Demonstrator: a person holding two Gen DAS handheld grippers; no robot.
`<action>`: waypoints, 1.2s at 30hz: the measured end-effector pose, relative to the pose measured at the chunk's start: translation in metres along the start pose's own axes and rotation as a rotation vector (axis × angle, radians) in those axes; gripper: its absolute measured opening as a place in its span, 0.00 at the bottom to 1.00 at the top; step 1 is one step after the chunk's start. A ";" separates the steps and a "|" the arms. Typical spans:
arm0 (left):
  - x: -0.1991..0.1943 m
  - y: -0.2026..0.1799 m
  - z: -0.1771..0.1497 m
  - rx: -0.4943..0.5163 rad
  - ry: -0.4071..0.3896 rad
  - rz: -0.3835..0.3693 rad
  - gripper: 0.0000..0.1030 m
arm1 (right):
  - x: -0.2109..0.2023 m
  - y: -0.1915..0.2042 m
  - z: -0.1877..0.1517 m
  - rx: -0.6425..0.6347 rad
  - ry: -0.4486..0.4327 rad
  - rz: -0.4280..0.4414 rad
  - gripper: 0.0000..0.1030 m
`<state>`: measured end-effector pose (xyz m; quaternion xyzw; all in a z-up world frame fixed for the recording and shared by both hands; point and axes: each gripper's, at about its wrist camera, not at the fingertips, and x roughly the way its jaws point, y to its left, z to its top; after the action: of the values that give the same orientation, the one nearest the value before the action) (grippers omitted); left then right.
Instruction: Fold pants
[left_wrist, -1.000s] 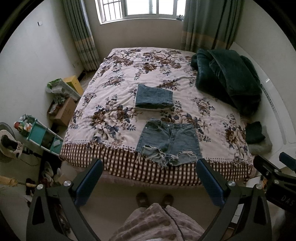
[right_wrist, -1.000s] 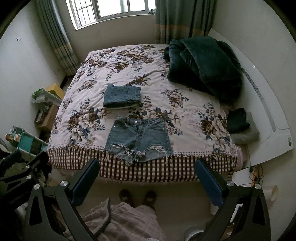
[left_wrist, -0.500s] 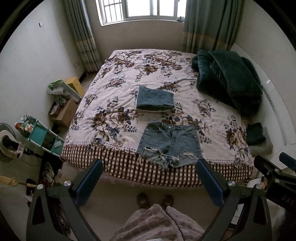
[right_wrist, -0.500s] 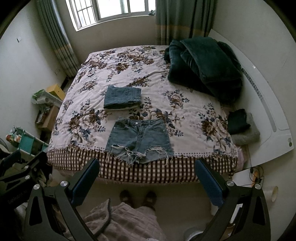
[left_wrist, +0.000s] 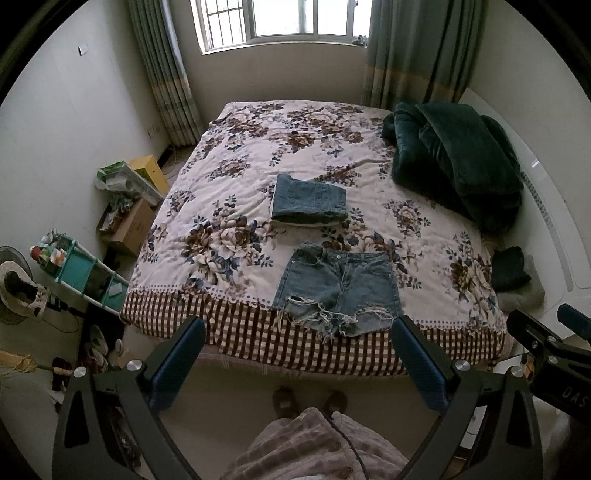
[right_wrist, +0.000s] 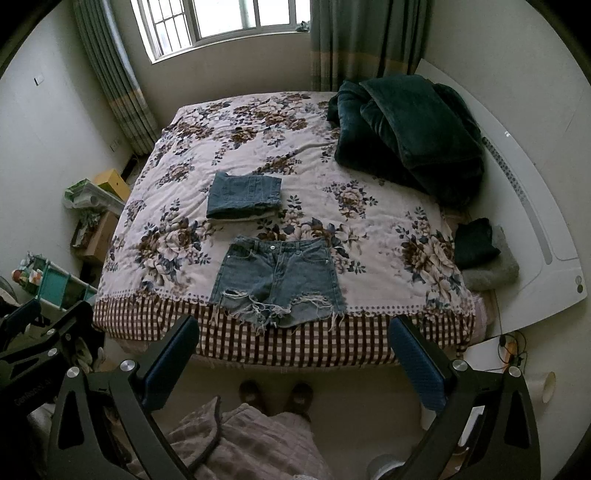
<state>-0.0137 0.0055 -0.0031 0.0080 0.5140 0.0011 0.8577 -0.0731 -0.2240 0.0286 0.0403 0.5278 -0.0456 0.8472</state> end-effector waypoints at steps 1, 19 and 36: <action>0.000 0.000 0.000 0.000 0.000 0.000 1.00 | 0.000 0.001 0.000 -0.002 0.000 -0.001 1.00; 0.001 -0.001 -0.001 0.001 -0.005 0.002 1.00 | 0.001 -0.004 0.006 -0.002 -0.003 0.000 1.00; 0.023 -0.006 0.004 0.022 -0.076 0.064 1.00 | 0.022 -0.019 0.020 0.071 -0.030 -0.024 1.00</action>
<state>0.0004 -0.0003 -0.0215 0.0342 0.4804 0.0227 0.8761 -0.0476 -0.2455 0.0170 0.0634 0.5136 -0.0753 0.8523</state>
